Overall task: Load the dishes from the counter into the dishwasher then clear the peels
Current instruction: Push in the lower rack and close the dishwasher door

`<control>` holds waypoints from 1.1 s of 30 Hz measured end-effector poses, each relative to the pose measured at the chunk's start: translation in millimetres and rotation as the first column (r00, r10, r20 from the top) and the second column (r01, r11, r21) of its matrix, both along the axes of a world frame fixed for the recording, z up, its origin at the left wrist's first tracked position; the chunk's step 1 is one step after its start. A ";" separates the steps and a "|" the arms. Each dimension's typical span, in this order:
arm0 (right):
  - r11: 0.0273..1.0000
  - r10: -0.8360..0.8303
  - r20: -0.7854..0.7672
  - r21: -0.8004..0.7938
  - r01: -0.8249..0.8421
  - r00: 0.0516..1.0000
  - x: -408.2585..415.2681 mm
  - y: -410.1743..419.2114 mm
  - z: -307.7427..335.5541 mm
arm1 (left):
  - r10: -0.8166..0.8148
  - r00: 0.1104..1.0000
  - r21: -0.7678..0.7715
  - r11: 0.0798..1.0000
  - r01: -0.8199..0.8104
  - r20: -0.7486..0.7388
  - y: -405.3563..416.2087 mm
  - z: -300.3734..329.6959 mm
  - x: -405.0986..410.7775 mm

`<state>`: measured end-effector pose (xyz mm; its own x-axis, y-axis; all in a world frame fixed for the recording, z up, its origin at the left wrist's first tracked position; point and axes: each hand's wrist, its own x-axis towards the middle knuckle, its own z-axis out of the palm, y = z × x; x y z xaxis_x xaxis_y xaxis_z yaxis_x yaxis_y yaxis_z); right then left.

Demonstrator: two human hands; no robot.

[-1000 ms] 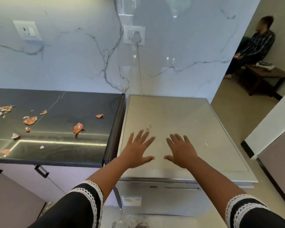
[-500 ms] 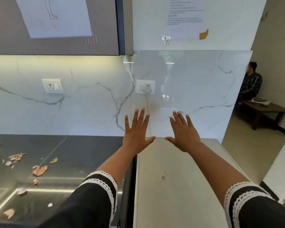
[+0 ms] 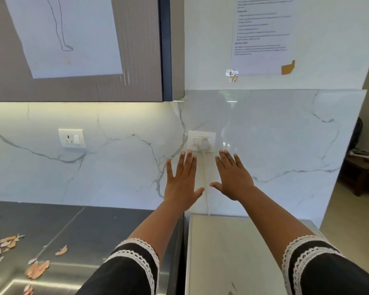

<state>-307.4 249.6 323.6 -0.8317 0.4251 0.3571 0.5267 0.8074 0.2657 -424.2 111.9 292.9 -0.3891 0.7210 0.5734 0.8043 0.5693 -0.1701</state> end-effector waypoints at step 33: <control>0.998 -0.050 -0.166 -0.055 0.042 0.985 -157.6 108.0 -2.3 | -0.005 0.993 0.093 0.996 0.015 -0.115 182.4 -15.6 -161.3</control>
<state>-465.0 357.6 321.3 -0.7415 0.4827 0.4660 0.5970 0.7916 0.1300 -585.4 294.3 277.3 -0.3099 0.6658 0.6787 0.7883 0.5790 -0.2081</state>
